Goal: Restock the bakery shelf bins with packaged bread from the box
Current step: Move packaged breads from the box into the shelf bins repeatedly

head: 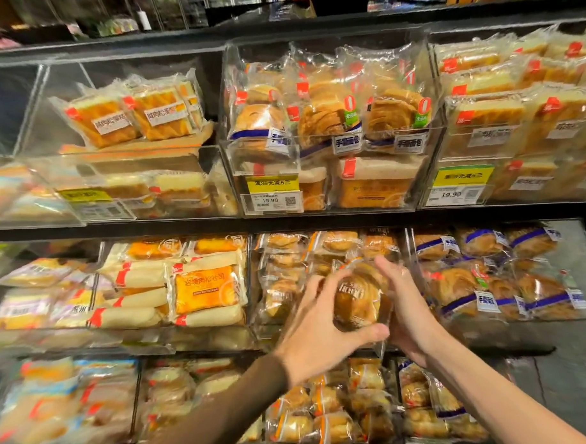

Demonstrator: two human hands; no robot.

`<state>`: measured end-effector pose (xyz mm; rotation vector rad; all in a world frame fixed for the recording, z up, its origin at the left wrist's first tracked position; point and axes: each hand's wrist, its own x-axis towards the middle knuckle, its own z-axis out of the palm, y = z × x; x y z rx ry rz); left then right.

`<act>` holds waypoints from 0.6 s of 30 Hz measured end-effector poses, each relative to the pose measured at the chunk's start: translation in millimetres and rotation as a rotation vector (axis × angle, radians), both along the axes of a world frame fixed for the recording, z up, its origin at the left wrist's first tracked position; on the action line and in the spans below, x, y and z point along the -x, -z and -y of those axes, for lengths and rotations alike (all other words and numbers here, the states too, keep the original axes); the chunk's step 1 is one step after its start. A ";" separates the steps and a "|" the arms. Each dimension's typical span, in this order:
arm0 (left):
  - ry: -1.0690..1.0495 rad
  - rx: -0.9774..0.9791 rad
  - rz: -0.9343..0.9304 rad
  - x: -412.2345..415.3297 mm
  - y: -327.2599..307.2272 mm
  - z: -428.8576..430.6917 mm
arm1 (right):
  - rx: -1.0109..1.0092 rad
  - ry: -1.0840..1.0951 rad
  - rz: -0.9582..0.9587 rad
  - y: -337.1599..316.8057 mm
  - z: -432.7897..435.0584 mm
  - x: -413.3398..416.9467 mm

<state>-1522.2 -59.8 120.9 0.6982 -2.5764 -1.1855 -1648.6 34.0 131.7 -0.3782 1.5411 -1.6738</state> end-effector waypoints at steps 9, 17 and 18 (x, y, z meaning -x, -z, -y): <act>-0.227 -0.013 -0.081 -17.1 -0.5 24.4 | 0.034 0.052 0.132 3.5 6.1 -0.6; -0.393 0.489 0.315 -14.9 17.1 79.8 | 0.017 0.048 0.153 2.9 -4.7 8.6; -0.376 0.558 0.357 -12.7 19.8 78.9 | 0.022 0.041 0.150 1.6 -5.2 8.2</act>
